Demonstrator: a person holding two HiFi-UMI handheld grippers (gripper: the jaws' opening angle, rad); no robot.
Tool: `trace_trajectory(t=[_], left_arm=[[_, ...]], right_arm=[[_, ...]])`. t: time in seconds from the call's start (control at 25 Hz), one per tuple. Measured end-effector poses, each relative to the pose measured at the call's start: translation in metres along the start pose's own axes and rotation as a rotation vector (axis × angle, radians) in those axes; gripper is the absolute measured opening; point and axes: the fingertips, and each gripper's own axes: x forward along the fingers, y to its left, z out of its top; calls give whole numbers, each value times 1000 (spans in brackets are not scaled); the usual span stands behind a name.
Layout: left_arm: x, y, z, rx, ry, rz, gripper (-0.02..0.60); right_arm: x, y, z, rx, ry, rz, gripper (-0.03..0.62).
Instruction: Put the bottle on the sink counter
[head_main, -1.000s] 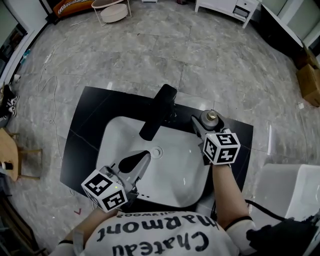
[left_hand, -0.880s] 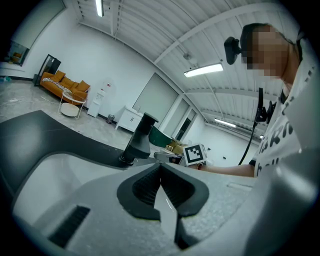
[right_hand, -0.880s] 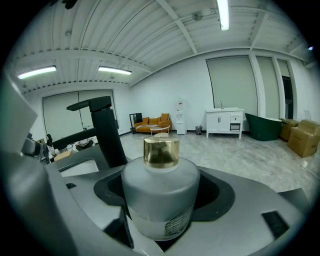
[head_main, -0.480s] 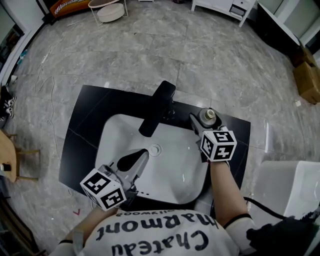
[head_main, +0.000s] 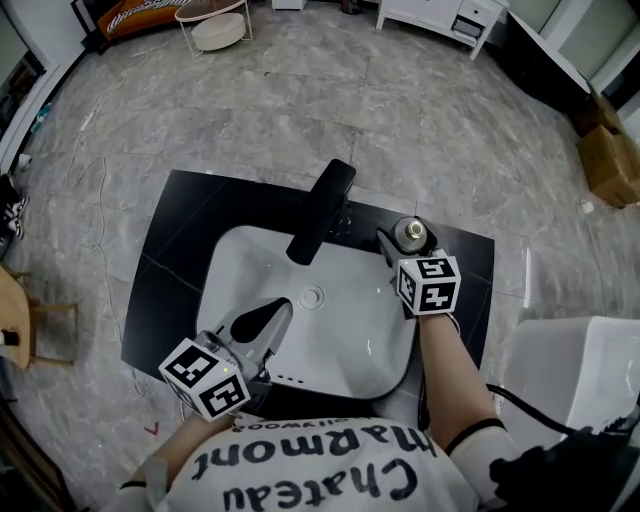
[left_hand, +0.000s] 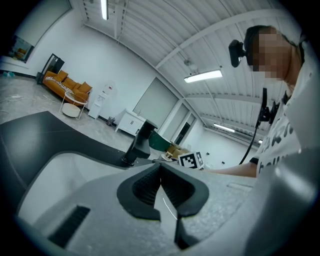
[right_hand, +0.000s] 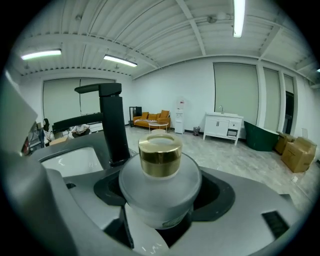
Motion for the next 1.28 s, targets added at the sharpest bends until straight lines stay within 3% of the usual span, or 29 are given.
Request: trace_trajectory(t=[0.24,0.68,1.28], left_arm=[[-25,-3,4,19,-25,6,15],[-80,10,18,22,-107,111,15],[-116,2,13,34,-138,178,15]], right_arm=[[2,1,-3,-9,12,0,339],[4,1,-8,-42,36,-30,339],[6,0,-12,-50,77,-55,342]])
